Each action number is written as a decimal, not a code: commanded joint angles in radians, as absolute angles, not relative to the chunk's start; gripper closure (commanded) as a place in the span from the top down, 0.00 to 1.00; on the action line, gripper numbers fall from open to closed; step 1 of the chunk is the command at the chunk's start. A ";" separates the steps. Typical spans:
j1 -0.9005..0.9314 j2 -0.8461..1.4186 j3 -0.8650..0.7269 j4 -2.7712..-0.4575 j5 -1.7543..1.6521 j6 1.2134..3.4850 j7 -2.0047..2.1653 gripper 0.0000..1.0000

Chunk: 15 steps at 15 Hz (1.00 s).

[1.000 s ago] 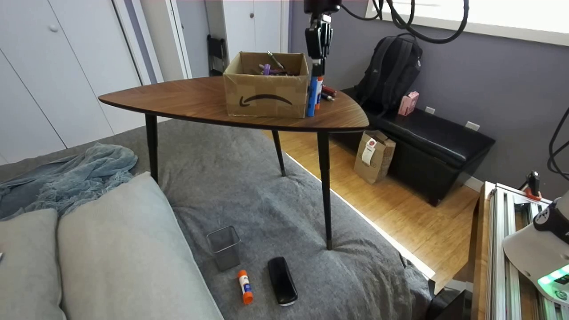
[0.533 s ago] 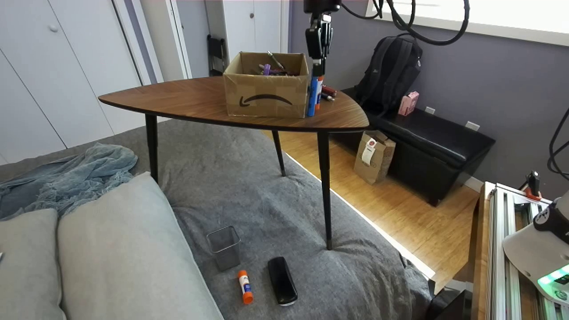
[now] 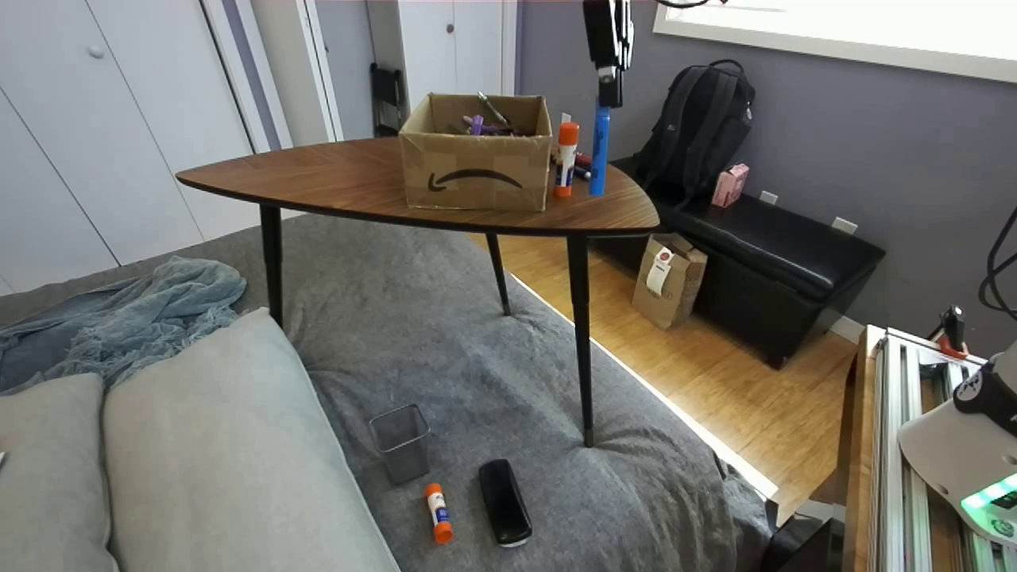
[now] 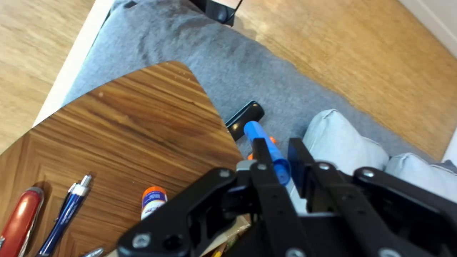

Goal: Rotate the box anticlockwise, then put the purple bottle and blue bottle in the box

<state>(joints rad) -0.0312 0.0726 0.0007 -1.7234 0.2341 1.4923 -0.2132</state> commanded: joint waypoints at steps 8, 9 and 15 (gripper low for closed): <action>-0.214 0.252 -0.111 -1.499 0.716 1.251 -0.211 0.05; -0.222 0.261 -0.112 -1.499 0.774 1.266 -0.205 0.05; -0.233 0.321 -0.115 -1.501 1.093 1.419 -0.131 0.05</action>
